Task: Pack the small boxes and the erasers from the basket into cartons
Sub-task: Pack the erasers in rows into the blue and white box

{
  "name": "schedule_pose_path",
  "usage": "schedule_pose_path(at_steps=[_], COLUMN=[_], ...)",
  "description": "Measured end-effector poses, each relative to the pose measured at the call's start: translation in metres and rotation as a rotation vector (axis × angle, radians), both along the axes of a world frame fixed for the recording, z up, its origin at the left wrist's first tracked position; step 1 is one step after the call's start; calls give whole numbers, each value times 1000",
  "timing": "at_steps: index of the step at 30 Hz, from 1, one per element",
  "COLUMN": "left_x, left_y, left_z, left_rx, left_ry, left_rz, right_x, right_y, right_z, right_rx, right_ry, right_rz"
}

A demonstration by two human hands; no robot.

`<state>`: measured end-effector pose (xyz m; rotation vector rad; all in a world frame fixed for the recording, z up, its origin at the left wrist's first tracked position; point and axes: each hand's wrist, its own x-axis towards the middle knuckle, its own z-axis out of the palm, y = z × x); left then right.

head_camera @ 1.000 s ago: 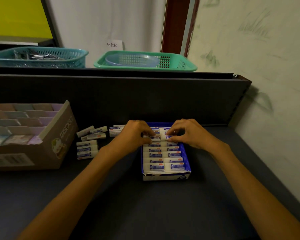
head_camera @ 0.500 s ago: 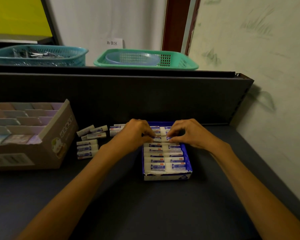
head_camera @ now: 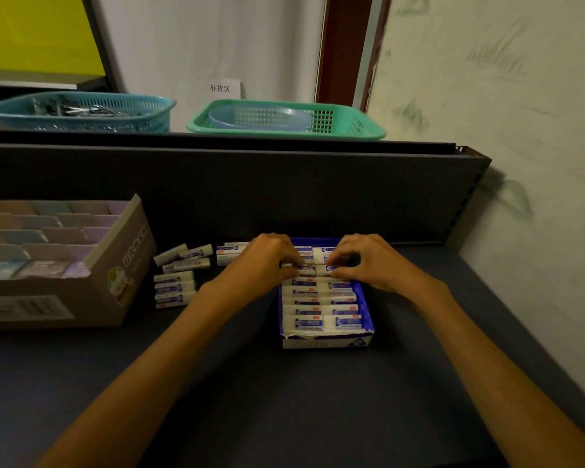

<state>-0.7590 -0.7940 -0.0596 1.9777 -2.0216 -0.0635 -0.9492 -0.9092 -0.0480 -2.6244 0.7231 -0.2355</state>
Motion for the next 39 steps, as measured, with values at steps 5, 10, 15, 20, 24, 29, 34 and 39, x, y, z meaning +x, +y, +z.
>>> schedule_pose_path(at_steps=[5, 10, 15, 20, 24, 29, 34, 39], left_x=[-1, -5, -7, -5, -4, -3, -3, -4], left_y=[4, 11, 13, 11, 9, 8, 9, 8], left_z=[2, 3, 4, 4, 1, 2, 3, 2], left_rx=[-10, 0, 44, 91, 94, 96, 98, 91], left_ry=[17, -13, -56, -47, -31, -22, -20, -2], left_rz=[9, -4, -9, -23, -13, -30, -38, -27], right_x=[-2, -4, -5, -6, -5, -5, -6, -7], right_y=[3, 10, 18, 15, 12, 13, 12, 14], right_z=[2, 6, 8, 11, 13, 15, 13, 12], right_rx=[-37, -8, -1, 41, 21, 5, -5, 12], right_ry=[-21, 10, 96, 148, 208, 209, 204, 203], right_rz=[-1, 30, 35, 48, 85, 81, 81, 89])
